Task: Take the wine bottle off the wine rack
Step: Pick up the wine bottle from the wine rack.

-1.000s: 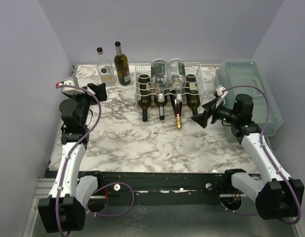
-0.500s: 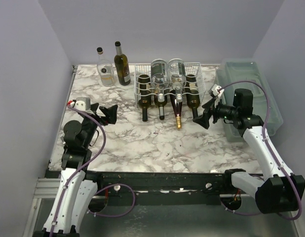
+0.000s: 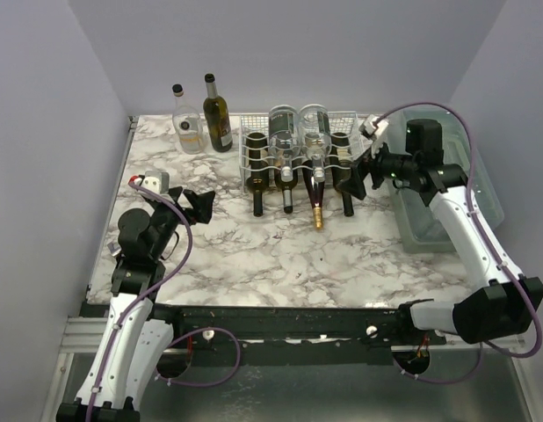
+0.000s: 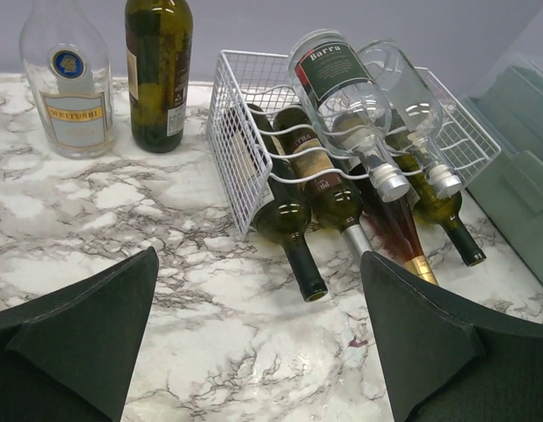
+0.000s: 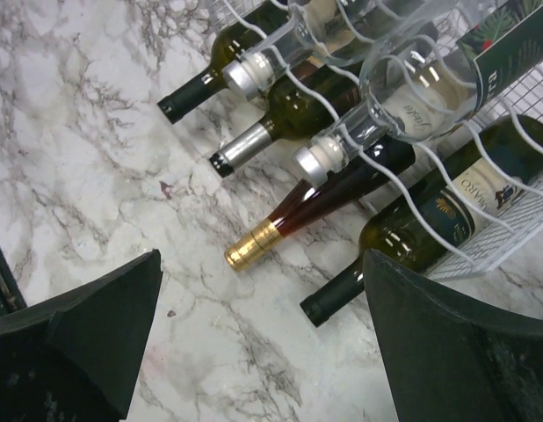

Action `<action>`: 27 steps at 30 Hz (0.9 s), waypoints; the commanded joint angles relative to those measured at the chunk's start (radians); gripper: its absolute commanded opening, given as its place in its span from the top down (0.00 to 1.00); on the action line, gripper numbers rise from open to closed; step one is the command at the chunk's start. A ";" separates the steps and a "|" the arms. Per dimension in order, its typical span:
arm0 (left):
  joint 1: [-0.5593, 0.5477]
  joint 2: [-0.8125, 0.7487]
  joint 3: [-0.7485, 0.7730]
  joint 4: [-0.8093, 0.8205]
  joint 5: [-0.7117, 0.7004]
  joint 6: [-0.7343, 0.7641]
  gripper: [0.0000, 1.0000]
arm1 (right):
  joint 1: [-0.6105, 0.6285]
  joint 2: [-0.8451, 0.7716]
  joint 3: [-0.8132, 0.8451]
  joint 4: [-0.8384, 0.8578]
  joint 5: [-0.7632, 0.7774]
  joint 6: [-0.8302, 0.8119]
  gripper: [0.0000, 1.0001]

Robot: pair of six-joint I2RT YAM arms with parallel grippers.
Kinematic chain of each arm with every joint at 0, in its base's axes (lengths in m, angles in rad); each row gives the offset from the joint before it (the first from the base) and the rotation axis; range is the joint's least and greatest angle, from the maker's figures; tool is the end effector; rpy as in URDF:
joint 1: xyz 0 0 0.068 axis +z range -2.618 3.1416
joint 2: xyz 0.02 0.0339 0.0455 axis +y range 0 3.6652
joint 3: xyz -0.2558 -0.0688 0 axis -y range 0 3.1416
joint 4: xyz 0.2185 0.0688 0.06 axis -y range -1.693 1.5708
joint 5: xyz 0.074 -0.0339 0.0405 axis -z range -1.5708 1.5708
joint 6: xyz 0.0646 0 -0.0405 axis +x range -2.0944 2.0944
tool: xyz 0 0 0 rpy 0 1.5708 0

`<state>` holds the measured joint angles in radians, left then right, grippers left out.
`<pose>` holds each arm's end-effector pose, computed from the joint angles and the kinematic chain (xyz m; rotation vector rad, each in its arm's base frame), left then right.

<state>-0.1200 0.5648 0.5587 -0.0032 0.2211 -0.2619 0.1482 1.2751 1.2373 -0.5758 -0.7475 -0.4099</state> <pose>0.1570 -0.0332 0.3078 0.0617 1.5985 -0.4723 0.2559 0.0826 0.3400 -0.9550 1.8354 0.6511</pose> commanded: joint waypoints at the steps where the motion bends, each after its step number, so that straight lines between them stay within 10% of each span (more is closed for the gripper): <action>1: -0.004 -0.001 0.021 -0.017 0.037 -0.004 0.01 | 0.102 0.081 0.094 -0.066 0.243 0.035 0.01; 27: -0.003 0.019 0.024 -0.021 0.043 0.002 0.01 | 0.309 0.282 0.108 0.319 0.708 0.444 0.00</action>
<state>-0.1200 0.5812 0.5587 -0.0101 0.2359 -0.2642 0.4412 1.5124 1.3449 -0.3378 -0.1108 -0.0727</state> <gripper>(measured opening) 0.987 0.995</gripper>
